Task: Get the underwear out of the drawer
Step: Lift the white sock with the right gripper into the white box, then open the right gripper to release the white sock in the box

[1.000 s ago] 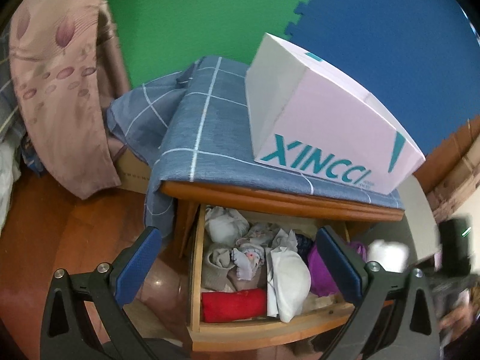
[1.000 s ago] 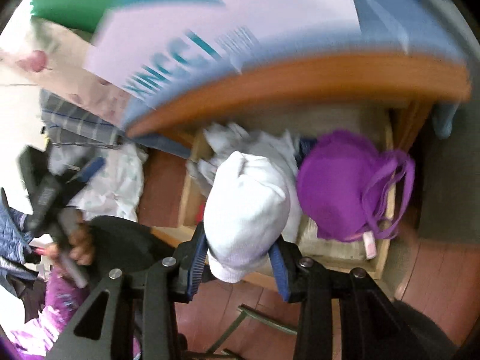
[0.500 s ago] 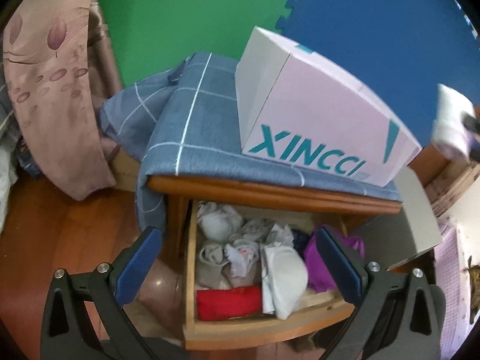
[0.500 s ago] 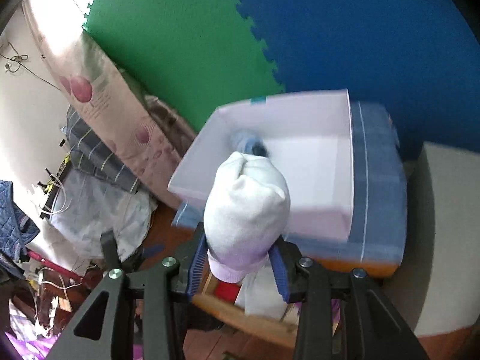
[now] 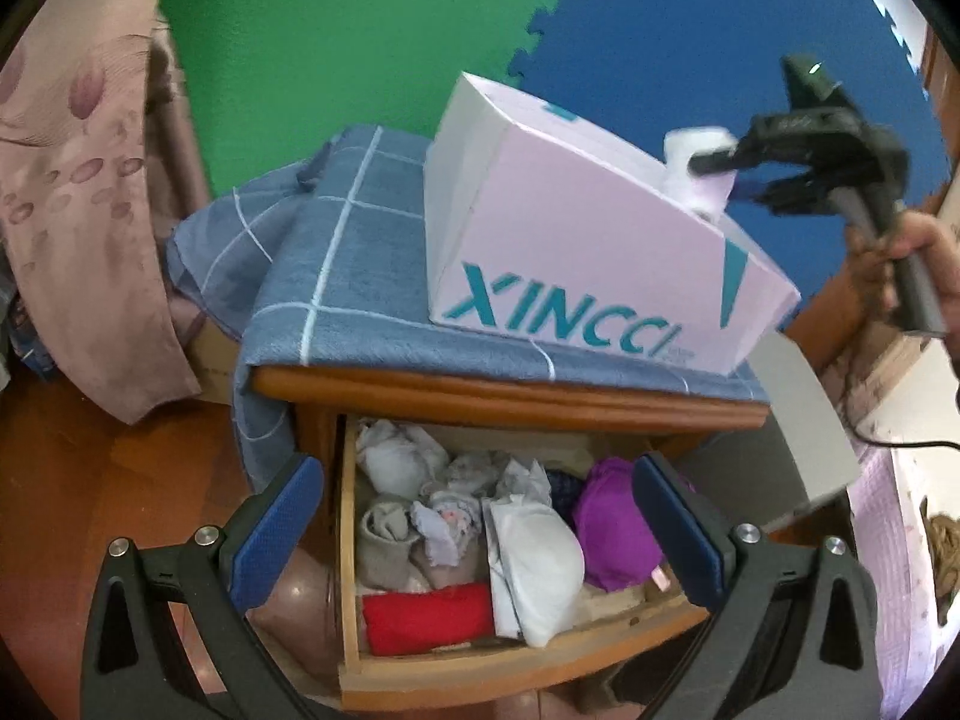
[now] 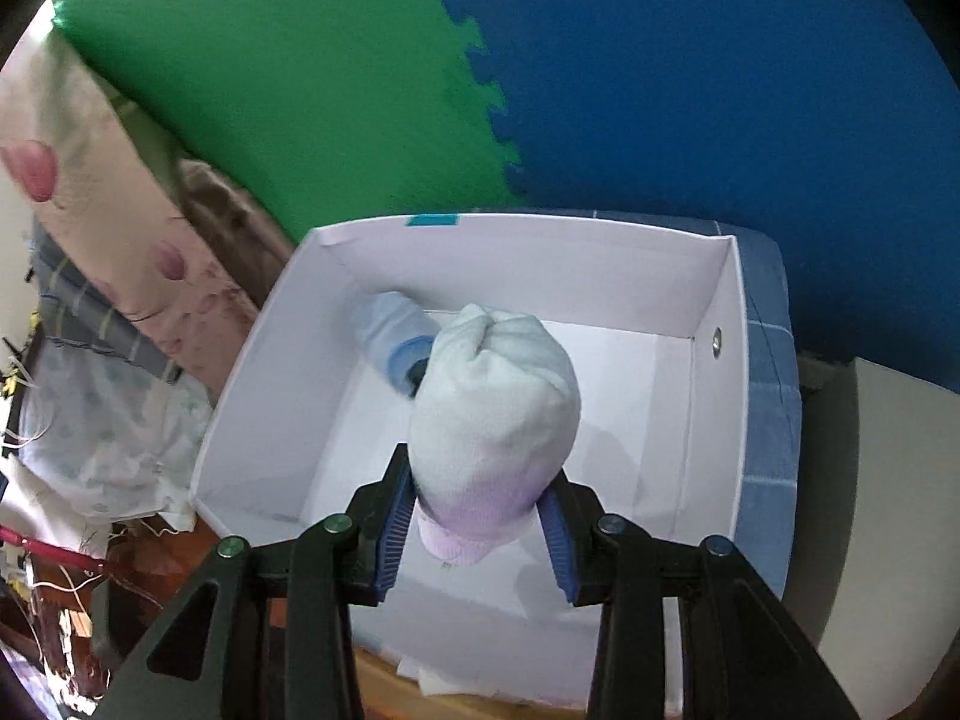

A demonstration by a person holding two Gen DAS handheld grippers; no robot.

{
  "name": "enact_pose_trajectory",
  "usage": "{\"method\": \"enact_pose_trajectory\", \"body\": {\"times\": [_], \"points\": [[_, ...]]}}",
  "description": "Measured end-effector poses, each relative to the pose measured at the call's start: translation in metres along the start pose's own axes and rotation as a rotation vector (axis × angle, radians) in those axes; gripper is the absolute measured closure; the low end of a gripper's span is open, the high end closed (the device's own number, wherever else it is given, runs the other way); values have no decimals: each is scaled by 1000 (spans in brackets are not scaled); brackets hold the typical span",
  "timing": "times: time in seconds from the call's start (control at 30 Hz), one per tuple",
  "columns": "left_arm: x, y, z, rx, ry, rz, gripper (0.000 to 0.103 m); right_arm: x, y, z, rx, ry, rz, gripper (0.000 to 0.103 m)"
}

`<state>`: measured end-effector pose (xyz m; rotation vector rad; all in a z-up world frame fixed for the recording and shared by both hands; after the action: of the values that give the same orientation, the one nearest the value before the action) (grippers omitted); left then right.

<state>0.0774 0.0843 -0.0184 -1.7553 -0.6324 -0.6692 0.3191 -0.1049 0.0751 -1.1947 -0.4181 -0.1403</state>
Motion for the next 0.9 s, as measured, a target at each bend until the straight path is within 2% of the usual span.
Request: {"method": "enact_pose_trajectory", "body": {"times": [0.07, 0.13, 0.3, 0.53, 0.9], "points": [[3, -4, 5, 42, 0, -23, 1, 5, 13, 0, -20, -3, 15, 63], [3, -5, 7, 50, -1, -26, 1, 10, 26, -1, -38, -9, 32, 63], [1, 0, 6, 144, 62, 8, 1, 13, 49, -1, -73, -19, 70, 63], [-3, 7, 0, 183, 132, 51, 1, 16, 74, -1, -114, -31, 115, 63], [-9, 13, 0, 220, 167, 97, 1, 22, 86, 9, -156, -64, 133, 63]]}}
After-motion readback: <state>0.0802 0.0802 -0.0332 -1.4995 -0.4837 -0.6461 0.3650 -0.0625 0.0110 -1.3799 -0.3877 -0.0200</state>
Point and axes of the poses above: each gripper's, at about its wrist camera, not at the fingertips, and y roughly the way its jaws point, z to its left, x to its top, the point moved 8 cm from there along y, roughly the way its jaws point, and after that the axes turned 9 degrees about y, right-handed, at the moved point
